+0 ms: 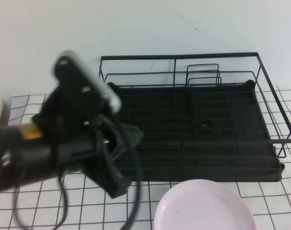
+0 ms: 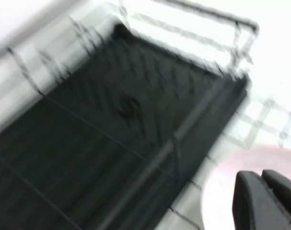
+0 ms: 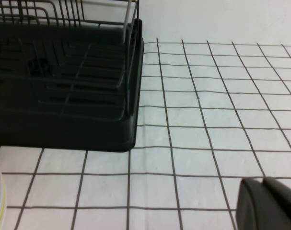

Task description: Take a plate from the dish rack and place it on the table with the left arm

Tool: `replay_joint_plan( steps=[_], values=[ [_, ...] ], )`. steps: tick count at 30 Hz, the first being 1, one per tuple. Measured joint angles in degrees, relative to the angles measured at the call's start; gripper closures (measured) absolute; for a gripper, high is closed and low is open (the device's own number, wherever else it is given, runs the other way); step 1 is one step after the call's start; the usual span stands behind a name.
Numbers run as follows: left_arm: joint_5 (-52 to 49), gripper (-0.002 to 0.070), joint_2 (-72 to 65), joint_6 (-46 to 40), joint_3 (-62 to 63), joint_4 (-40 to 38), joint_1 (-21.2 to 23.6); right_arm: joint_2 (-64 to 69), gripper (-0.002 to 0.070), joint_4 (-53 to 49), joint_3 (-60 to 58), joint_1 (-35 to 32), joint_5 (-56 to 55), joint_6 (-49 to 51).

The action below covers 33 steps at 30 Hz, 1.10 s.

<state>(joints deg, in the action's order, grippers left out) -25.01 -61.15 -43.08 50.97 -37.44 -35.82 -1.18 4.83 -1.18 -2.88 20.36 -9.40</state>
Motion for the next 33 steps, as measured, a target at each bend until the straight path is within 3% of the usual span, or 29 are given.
replay_joint_plan(
  steps=[8,18,27,30,33],
  values=[
    [11.80,0.0673,14.86,-1.41,-13.83,-5.49,0.00,0.00,0.0678,0.00,0.00,0.00,0.00,0.00],
    [12.29,0.0673,20.49,-3.06,-21.18,0.17,0.00,0.00,0.0678,0.00,0.00,0.00,0.00,0.00],
    [28.55,0.0673,27.13,-3.35,-33.81,-1.40,0.00,0.00,0.0678,0.00,0.00,0.00,0.00,0.00],
    [32.26,0.0673,31.50,0.02,-39.46,2.48,0.31,0.00,0.0678,0.00,0.00,0.00,0.00,0.00],
    [33.89,0.0673,35.95,9.01,-44.01,9.78,4.30,0.00,0.0678,0.00,0.00,0.00,0.00,0.00]
  ],
)
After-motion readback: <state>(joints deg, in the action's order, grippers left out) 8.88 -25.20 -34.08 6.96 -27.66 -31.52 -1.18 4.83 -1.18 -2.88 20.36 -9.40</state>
